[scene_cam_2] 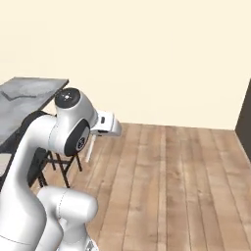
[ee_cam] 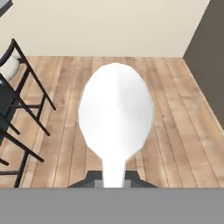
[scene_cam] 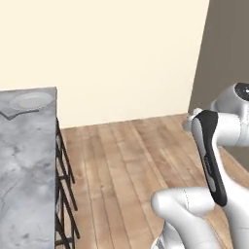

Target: Take the fork and place it on the left side of the plate. Then take the spoon and place it on the right side of the plate. Make sure they're directly next to the plate.

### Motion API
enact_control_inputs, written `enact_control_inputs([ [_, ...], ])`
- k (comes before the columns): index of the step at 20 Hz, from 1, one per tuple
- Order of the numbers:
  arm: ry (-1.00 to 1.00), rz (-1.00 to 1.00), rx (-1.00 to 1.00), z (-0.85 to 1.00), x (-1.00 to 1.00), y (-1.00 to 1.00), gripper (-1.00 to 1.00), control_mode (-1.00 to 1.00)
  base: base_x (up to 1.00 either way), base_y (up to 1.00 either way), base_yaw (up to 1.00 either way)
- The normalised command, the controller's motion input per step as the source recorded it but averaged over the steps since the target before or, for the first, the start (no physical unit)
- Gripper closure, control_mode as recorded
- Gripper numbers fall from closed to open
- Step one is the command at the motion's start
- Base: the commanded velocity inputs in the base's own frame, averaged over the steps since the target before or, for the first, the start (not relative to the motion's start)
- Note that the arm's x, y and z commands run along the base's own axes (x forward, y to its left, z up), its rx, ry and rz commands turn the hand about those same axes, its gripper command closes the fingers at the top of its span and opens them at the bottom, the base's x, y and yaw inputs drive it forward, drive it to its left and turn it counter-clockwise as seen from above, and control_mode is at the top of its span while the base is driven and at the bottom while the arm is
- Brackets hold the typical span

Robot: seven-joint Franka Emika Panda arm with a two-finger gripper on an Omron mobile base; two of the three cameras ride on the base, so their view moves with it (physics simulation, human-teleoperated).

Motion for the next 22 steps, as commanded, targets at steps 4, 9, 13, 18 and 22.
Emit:
enact_control_inputs([
  [4, 0.00, 0.00, 0.00, 0.00, 0.00, 0.00, 1.00, 1.00, 1.00, -0.06, 0.59],
  [9, 0.00, 0.00, 0.00, 0.00, 0.00, 0.00, 1.00, 1.00, 0.85, -0.32, 0.55],
  [13, 0.00, 0.00, 0.00, 0.00, 0.00, 0.00, 1.00, 1.00, 0.34, -0.74, 0.45],
  [18, 0.00, 0.00, 0.00, 0.00, 0.00, 0.00, 1.00, 1.00, 0.19, -0.78, 0.39],
  [22, 0.00, 0.00, 0.00, 0.00, 0.00, 0.00, 1.00, 1.00, 0.25, -0.75, 0.41],
])
